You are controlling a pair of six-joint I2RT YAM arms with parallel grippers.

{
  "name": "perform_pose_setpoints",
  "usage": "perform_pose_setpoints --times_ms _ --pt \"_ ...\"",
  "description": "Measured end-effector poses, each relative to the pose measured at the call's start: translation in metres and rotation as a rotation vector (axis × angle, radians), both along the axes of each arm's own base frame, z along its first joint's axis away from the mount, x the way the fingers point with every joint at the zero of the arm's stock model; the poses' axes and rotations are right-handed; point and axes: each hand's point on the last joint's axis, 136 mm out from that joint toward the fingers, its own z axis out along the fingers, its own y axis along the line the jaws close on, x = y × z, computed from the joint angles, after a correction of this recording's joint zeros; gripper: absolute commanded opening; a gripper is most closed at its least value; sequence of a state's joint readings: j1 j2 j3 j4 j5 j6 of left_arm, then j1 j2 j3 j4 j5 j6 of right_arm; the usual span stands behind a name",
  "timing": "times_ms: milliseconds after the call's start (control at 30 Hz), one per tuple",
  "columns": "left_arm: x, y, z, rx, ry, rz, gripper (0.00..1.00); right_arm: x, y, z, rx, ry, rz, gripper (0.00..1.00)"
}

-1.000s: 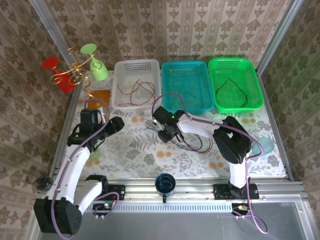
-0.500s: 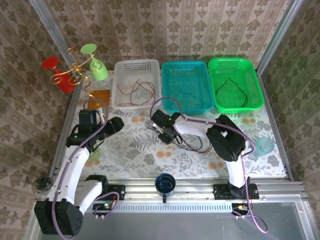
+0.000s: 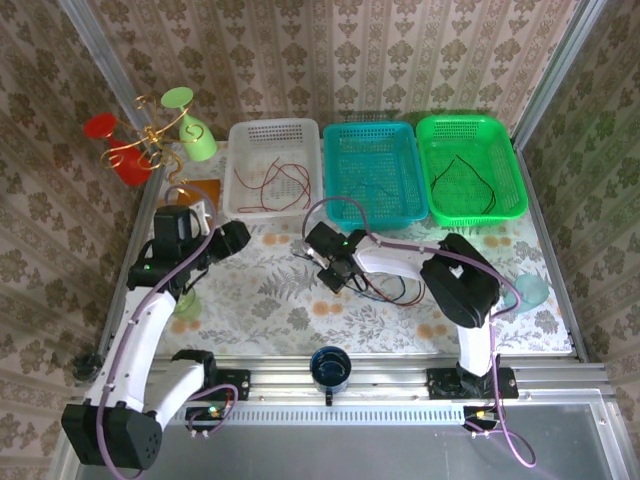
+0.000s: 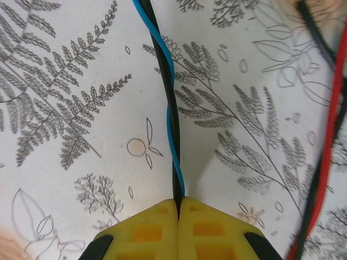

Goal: Untangle the cables

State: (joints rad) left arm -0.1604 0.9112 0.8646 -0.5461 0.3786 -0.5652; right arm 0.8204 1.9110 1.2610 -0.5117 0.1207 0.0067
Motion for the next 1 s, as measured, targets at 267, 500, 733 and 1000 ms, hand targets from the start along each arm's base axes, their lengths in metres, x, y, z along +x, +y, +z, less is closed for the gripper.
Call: perform_pose_setpoints --times_ms 267,500,733,1000 --pt "0.019 -0.045 0.079 -0.075 -0.168 -0.141 0.65 0.024 -0.002 0.124 0.353 -0.21 -0.104 0.0" --pt "0.044 -0.082 0.138 -0.218 -0.301 -0.273 0.62 0.035 -0.03 0.213 0.734 -0.31 -0.198 0.0" --pt "0.052 -0.13 0.174 -0.331 -0.431 -0.479 0.63 0.034 -0.039 0.258 0.977 -0.297 -0.196 0.0" --pt "0.061 -0.183 0.181 -0.447 -0.487 -0.661 0.55 0.027 -0.041 0.29 1.107 -0.285 -0.151 0.0"
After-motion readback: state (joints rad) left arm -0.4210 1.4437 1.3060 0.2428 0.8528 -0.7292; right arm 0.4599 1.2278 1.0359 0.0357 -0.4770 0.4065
